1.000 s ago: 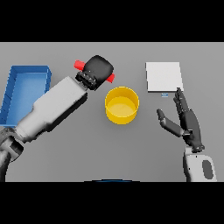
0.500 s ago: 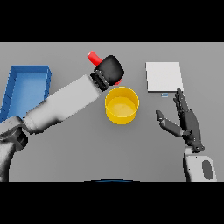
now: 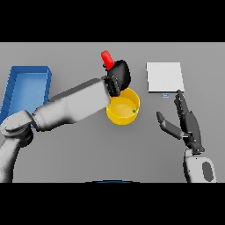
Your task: Pick up the red beaker and tilt it to pour out 1 green nut into yellow bowl. Pick up the yellow bowl and place it on the metallic measuring scale.
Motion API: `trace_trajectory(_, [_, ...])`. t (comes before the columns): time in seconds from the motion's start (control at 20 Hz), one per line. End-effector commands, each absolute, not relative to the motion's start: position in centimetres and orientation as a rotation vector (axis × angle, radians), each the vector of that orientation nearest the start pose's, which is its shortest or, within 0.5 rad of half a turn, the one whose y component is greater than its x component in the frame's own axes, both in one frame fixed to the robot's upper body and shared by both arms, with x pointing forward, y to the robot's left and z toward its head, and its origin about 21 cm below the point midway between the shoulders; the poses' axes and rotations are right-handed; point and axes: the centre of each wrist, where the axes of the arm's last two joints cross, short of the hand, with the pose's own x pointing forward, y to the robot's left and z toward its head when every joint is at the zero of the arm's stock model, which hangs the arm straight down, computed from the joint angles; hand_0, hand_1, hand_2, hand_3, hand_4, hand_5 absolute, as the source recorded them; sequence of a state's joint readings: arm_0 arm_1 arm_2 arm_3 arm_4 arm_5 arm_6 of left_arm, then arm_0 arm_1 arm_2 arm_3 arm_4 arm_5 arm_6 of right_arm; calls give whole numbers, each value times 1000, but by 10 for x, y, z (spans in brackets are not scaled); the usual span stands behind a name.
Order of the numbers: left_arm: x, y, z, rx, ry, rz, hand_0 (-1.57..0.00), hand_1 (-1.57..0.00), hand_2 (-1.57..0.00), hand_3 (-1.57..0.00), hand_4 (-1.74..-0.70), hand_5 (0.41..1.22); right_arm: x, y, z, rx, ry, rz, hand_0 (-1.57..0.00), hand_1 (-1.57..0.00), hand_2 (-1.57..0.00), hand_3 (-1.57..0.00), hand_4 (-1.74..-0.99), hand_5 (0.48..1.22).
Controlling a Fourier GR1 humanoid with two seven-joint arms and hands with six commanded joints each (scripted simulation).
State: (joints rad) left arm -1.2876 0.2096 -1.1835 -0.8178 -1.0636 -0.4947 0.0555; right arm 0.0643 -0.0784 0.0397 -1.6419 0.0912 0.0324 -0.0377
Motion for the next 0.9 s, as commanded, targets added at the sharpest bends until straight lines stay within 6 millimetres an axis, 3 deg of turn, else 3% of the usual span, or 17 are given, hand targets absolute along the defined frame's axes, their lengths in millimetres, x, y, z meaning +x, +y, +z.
trace_trajectory(0.0, [385, 3, 123, -1425, 817, 2757, -1571, -1571, -1571, -1564, -1740, 1221, 233, -243, 3, -103, -1612, 175, 1, 1, 1, 1, -1283, 601])
trace_trajectory(0.3, [390, -4, 121, -1430, 688, 2702, -1571, -1571, -1571, -1569, -1741, 1221, 231, -241, 2, -126, -1627, 183, 1, 1, 1, 1, -1258, 587])
trace_trajectory(0.45, [394, -3, 130, -1465, 693, 2658, -1571, -1571, -1571, -1570, -1740, 1221, 232, -244, 4, -126, -1613, 190, 1, 1, 1, 1, -1235, 584])
trace_trajectory(0.6, [402, -4, 164, -1540, 752, 2609, -1571, -1571, -1571, -1571, -1738, 1159, 232, -241, 4, -118, -1624, 188, 1, 1, 1, 1, -1222, 590])
trace_trajectory(0.65, [407, 0, 172, -1584, 758, 2581, -1571, -1571, -1571, -1571, -1738, 1171, 234, -241, 4, -107, -1632, 185, 1, 1, 1, 1, -1219, 595])
trace_trajectory(0.75, [413, 4, 195, -1645, 862, 2522, -1571, -1269, -1251, -1571, -1644, 1189, 236, -246, 7, -110, -1648, 185, 1, 1, 1, 1, -1222, 609])
trace_trajectory(0.85, [425, 12, 237, -1752, 918, 2454, -1571, -1378, -1366, -1212, -1679, 1201, 239, -244, 8, -81, -1651, 183, 1, 1, 1, 1, -1231, 620])
